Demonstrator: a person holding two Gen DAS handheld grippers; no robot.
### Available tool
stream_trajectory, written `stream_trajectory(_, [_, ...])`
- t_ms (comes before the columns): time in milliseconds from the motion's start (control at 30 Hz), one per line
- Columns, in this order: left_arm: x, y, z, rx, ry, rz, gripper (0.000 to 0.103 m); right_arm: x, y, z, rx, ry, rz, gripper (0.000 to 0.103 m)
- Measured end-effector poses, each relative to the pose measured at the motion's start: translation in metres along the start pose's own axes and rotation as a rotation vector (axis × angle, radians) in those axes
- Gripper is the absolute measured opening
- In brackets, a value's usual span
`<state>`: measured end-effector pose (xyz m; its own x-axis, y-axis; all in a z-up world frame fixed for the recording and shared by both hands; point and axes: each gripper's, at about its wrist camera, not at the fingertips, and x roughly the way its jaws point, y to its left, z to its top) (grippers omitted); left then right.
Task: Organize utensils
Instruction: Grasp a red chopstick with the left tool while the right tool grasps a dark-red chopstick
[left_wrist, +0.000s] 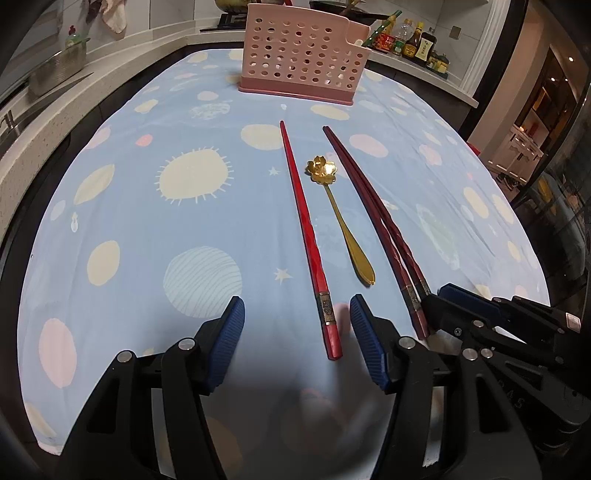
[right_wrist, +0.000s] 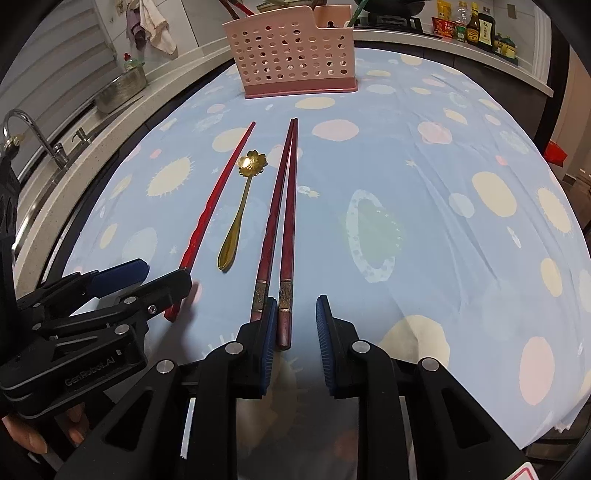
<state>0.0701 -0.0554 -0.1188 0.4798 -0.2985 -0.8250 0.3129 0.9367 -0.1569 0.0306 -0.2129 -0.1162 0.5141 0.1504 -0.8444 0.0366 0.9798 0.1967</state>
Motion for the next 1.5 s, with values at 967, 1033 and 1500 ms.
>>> stream_trajectory(967, [0.002, -0.006, -0.002, 0.015, 0.002, -0.087, 0.01, 0.0, -0.005, 0.0, 0.024, -0.009, 0.01, 0.008])
stream_trajectory(1033, [-0.001, -0.005, -0.001, 0.01, 0.0, -0.087, 0.009, -0.001, -0.005, -0.001, 0.022, -0.01, 0.012, 0.008])
stream_trajectory(1500, [-0.054, 0.006, 0.021, -0.03, -0.126, -0.084, 0.006, -0.052, -0.007, 0.019, 0.05, -0.141, 0.037, 0.008])
